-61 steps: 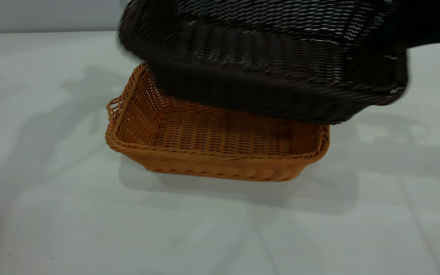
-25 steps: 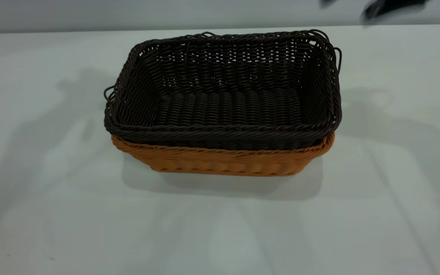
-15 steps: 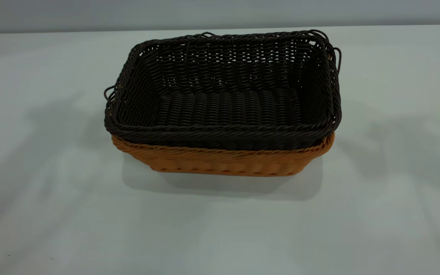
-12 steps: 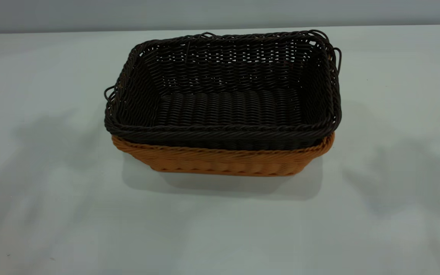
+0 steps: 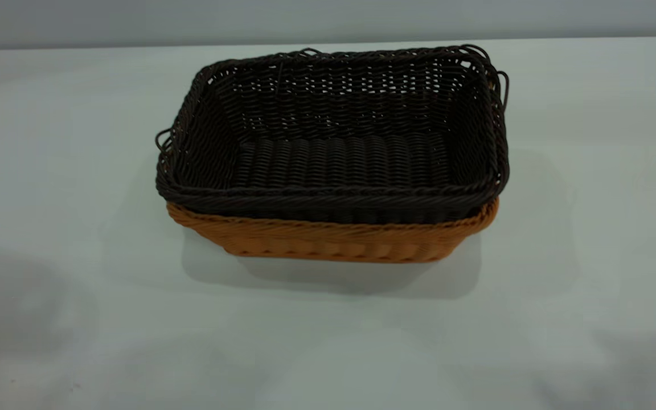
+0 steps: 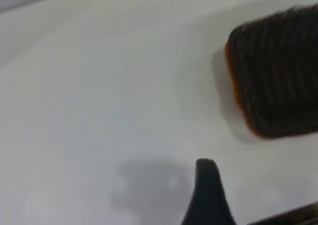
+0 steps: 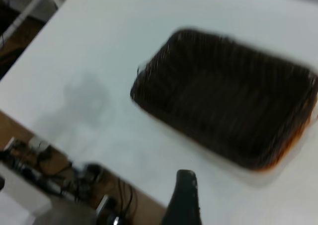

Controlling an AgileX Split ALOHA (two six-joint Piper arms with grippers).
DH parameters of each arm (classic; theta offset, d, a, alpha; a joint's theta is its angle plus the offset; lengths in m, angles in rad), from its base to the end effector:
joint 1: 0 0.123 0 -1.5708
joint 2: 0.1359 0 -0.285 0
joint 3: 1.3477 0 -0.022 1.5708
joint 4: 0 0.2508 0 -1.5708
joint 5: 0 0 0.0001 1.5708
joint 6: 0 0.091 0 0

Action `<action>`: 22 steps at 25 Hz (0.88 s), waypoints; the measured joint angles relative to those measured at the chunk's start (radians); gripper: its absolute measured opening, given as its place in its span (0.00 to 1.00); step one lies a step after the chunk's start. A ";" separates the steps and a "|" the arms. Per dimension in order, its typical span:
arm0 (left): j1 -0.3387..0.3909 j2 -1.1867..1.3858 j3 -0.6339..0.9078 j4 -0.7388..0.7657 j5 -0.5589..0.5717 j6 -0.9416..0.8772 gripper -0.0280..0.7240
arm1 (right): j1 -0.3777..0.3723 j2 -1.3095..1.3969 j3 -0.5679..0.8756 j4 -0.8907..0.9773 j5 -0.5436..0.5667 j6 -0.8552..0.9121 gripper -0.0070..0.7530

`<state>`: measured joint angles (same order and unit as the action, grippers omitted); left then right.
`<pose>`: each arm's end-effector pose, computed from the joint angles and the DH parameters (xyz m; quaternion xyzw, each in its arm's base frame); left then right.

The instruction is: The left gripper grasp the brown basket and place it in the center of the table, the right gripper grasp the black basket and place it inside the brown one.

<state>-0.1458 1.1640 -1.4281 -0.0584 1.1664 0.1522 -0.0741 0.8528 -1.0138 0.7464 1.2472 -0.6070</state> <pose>0.2110 -0.0359 0.4384 0.1372 0.9189 -0.0280 0.3689 0.1285 0.0492 0.3897 -0.2220 0.8655 0.2557 0.3692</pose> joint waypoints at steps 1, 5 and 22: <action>0.000 -0.032 0.041 0.007 0.000 -0.011 0.69 | 0.000 -0.039 0.050 -0.007 0.000 0.000 0.79; 0.000 -0.180 0.214 0.014 0.000 -0.032 0.69 | 0.000 -0.203 0.189 -0.057 -0.009 0.001 0.79; 0.000 -0.824 0.688 0.014 0.000 -0.060 0.69 | 0.000 -0.678 0.418 -0.396 -0.043 0.228 0.79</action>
<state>-0.1458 0.3398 -0.7399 -0.0444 1.1664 0.0920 -0.0741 0.1750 -0.5953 0.3503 1.2044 -0.3788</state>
